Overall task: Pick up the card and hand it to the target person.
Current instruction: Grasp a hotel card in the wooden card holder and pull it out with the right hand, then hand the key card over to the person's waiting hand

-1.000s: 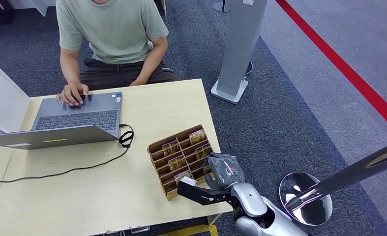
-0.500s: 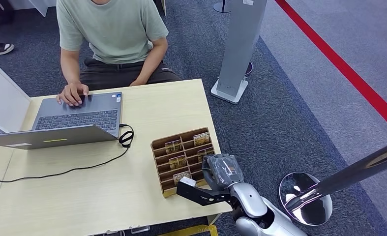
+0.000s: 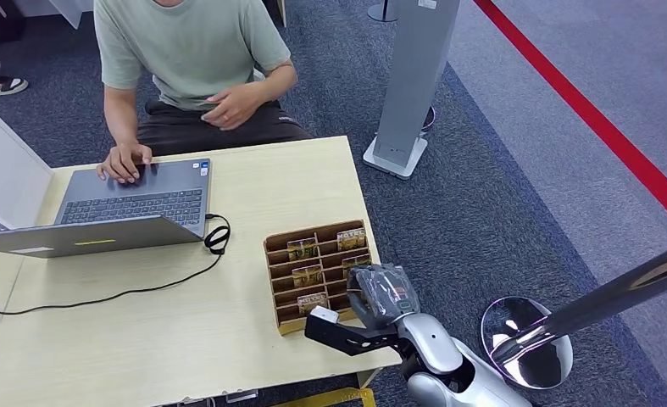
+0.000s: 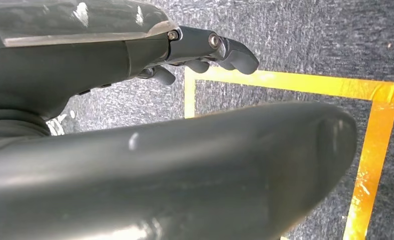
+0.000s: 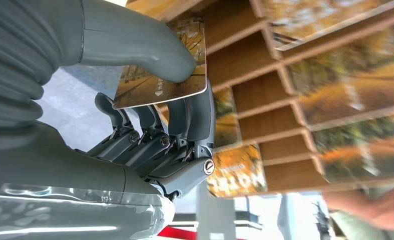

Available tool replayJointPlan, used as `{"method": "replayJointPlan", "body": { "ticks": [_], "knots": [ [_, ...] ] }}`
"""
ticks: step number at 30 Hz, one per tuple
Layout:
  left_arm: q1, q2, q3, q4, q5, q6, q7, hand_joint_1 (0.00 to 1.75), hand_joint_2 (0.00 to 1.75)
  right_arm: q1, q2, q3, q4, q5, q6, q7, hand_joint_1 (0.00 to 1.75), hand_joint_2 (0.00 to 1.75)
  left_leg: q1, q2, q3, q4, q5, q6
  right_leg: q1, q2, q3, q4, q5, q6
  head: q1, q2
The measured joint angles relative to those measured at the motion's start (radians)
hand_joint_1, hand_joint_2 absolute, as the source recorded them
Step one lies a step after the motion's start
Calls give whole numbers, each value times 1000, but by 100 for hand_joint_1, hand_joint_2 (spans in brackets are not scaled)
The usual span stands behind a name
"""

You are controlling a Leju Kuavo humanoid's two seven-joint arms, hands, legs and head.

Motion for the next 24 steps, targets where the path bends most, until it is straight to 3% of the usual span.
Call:
{"method": "replayJointPlan", "body": {
  "ticks": [4,12,18,24],
  "knots": [
    [0,1,0,0,-6,-18,-10,0,0,-75,8,15,-22,-95,-3,-79,154,175,0,0,0,0,1,0,0,0,0,1,0,0,0,0],
    [-3,1,-6,0,-20,-25,-31,0,0,-353,26,83,-3,-311,-27,-163,154,175,0,0,0,0,2,0,0,0,0,1,1,-1,0,0],
    [-5,1,-18,0,-34,-25,-34,0,0,-490,68,136,118,-323,-37,-223,154,175,0,0,-1,0,2,0,0,0,-1,2,1,-1,0,0],
    [-8,1,-31,0,-39,-27,-35,0,0,-603,142,198,342,-282,-65,-278,154,175,0,-1,-2,0,2,0,0,-1,-1,2,1,-1,0,0]
  ]
}}
